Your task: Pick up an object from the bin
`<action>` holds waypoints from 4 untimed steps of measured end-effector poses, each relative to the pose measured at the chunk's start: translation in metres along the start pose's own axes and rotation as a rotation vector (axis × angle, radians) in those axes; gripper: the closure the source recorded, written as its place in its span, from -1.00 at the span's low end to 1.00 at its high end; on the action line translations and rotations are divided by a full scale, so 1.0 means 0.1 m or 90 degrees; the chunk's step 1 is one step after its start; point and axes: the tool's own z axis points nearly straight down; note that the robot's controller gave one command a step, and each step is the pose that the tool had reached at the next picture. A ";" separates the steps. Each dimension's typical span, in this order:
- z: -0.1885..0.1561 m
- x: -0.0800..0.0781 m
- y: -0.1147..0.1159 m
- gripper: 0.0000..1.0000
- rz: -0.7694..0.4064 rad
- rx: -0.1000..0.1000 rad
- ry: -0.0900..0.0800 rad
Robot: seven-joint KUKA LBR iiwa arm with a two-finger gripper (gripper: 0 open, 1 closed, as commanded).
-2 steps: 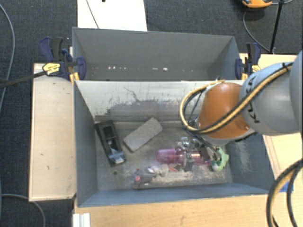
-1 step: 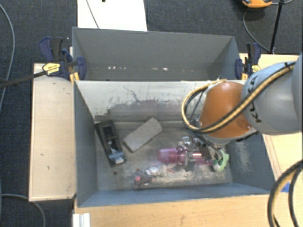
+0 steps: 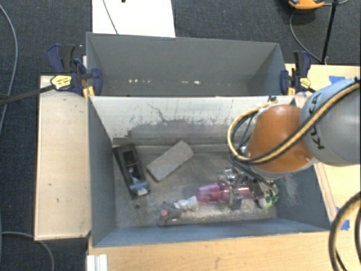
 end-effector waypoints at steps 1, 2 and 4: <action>0.03 0.07 -0.05 1.00 -0.026 -0.001 0.003; 0.11 -0.39 0.18 1.00 -0.173 0.000 -0.002; 0.11 -0.39 0.18 1.00 -0.170 -0.001 -0.002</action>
Offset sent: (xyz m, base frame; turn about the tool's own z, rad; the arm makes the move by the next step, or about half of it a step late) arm 0.0332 0.0257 -0.0112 -0.2737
